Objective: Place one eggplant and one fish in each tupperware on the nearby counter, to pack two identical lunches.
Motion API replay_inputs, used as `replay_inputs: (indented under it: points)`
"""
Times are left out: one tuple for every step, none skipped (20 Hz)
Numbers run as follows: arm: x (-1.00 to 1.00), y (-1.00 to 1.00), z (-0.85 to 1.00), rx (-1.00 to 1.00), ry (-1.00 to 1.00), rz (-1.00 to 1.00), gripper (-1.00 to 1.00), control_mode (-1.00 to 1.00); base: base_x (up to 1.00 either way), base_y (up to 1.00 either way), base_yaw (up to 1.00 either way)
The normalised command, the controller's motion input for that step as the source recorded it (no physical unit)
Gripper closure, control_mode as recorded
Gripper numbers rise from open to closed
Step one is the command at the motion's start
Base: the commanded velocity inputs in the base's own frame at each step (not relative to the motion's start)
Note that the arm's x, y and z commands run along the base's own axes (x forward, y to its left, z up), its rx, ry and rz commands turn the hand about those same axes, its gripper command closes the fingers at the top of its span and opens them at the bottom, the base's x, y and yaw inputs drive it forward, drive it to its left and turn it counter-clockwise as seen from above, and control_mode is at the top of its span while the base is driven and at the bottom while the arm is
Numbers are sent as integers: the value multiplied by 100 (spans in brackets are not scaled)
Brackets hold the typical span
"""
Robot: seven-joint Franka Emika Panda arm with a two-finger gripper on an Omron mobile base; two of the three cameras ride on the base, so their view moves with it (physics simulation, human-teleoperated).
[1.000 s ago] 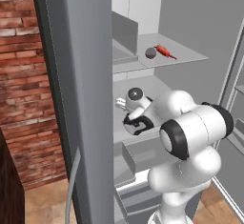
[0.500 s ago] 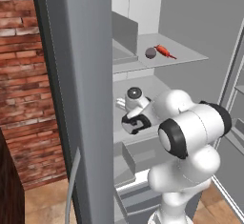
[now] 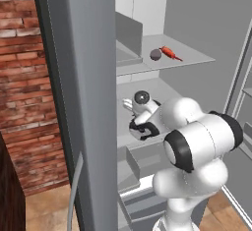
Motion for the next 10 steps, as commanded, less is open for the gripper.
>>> replay_inputs:
  points:
    - [-63,-72,11,0,-19,0,100,-100,0,0,0]
    - [-66,-74,12,0,-15,0,100,-100,0,0,0]
    - [-69,-80,21,0,-9,0,100,-100,0,0,0]
    - [-68,-91,39,0,0,0,100,-100,0,0,0]
    - [-76,-90,50,0,0,0,100,-100,0,0,0]
    - [-79,-94,74,0,0,0,100,-100,0,0,0]
    - [-77,-85,83,0,3,0,100,-100,0,0,0]
    - [-69,-81,99,0,9,0,100,-100,0,0,0]
    - [-75,-80,100,1,10,0,100,-100,0,0,0]
    - [-68,-73,100,4,20,0,100,-100,0,0,0]
